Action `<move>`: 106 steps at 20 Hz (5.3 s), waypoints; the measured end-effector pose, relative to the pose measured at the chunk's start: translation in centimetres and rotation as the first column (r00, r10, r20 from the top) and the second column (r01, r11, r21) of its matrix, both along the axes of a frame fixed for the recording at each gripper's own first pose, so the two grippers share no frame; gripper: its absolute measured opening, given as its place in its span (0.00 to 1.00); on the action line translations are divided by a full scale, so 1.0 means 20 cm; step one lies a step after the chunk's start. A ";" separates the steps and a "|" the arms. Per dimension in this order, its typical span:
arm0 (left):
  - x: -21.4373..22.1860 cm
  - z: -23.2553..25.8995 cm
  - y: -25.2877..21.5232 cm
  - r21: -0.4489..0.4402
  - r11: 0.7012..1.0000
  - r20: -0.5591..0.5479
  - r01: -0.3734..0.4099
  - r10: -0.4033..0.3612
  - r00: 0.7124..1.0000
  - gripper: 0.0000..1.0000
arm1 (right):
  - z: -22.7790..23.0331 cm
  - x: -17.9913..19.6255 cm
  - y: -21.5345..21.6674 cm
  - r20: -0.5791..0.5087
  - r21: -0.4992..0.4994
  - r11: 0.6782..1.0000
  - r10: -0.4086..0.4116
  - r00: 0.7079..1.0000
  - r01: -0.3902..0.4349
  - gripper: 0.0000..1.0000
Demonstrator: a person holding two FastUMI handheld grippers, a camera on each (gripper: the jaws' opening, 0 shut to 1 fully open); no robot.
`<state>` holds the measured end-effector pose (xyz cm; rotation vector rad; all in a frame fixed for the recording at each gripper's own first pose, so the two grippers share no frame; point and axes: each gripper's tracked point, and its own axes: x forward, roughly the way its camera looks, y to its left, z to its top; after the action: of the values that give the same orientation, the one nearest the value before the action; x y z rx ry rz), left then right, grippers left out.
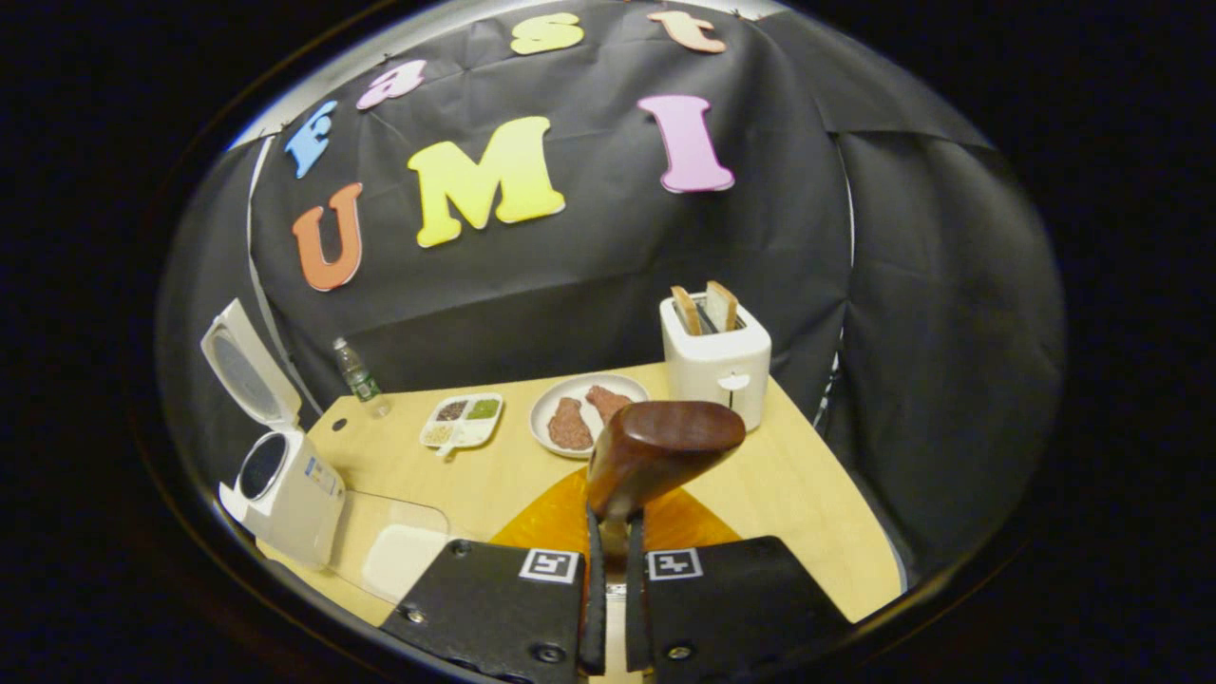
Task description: Close the left gripper, press the button to open the rice cooker; take a wooden spoon from the chopstick holder with the right hand, scoop a spoonful of rice and pour it into the rice cooker, then put the wooden spoon back into the chopstick holder.
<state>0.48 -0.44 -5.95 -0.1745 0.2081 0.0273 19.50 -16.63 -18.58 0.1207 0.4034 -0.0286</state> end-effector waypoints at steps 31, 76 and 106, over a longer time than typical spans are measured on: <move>-0.20 -0.17 0.80 -0.032 0.999 -0.050 -0.041 0.039 0.998 0.94 | -0.64 -0.02 1.30 -0.187 -0.387 0.890 0.181 0.966 -0.242 0.13; -0.17 -0.05 0.54 -0.042 0.988 -0.025 -0.148 0.147 0.989 0.94 | 0.20 0.11 1.48 0.041 0.863 0.470 0.300 0.953 -0.185 0.12; -0.55 -0.17 1.02 -0.092 0.933 -0.075 -0.349 0.343 0.936 0.94 | 0.00 0.18 2.46 -0.036 0.297 0.842 0.481 0.876 -0.450 0.12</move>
<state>-10.52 19.95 -9.44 -0.3132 0.2352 0.3743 23.04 32.50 -18.66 0.3003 0.5376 0.5118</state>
